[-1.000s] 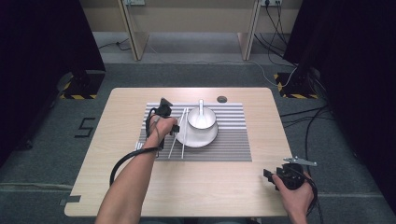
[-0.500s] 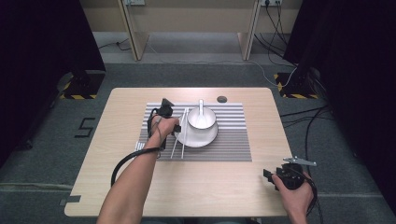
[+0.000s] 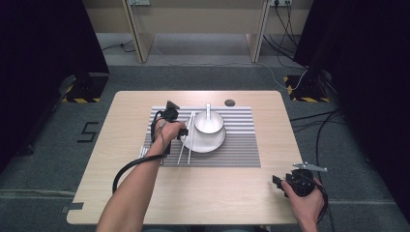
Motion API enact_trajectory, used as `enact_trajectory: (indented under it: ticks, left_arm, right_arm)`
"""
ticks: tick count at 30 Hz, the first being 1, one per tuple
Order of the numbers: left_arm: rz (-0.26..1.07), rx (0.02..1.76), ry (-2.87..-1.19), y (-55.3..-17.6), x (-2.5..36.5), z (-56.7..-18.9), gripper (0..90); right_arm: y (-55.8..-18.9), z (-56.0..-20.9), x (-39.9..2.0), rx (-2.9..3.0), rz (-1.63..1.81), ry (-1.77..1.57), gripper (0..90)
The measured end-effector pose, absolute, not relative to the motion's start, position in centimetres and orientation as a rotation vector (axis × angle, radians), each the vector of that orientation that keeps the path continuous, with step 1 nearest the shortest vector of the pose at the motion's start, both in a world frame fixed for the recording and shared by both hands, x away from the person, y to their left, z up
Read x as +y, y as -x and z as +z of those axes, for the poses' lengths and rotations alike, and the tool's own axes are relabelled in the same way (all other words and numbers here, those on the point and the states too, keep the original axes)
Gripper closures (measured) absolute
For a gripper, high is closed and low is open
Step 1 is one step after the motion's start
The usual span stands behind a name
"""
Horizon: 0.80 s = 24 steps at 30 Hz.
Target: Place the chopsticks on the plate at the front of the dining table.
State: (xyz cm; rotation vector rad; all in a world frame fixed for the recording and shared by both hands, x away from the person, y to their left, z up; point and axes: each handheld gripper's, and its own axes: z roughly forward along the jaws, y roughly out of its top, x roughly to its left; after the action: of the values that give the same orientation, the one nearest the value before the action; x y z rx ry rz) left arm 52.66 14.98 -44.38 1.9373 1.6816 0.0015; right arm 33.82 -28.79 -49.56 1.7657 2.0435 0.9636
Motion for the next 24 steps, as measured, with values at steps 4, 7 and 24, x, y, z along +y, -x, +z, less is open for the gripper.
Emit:
enact_trajectory:
  ticks: [4,7,24]
  left_arm:
    - [0.021,1.658,-1.948,-51.9,15.7,-44.2,68.4]
    - [0.041,1.646,-1.950,-51.2,16.3,-44.1,64.9]
    - [0.164,1.544,-2.085,-47.7,19.3,-43.3,55.0]
  right_arm:
    - [-33.8,-49.6,-28.8,2.045,0.962,-1.766,38.1]
    - [-33.8,-49.6,-28.9,2.038,0.960,-1.769,38.1]
    - [-33.8,-49.6,-28.8,2.039,0.957,-1.764,38.1]
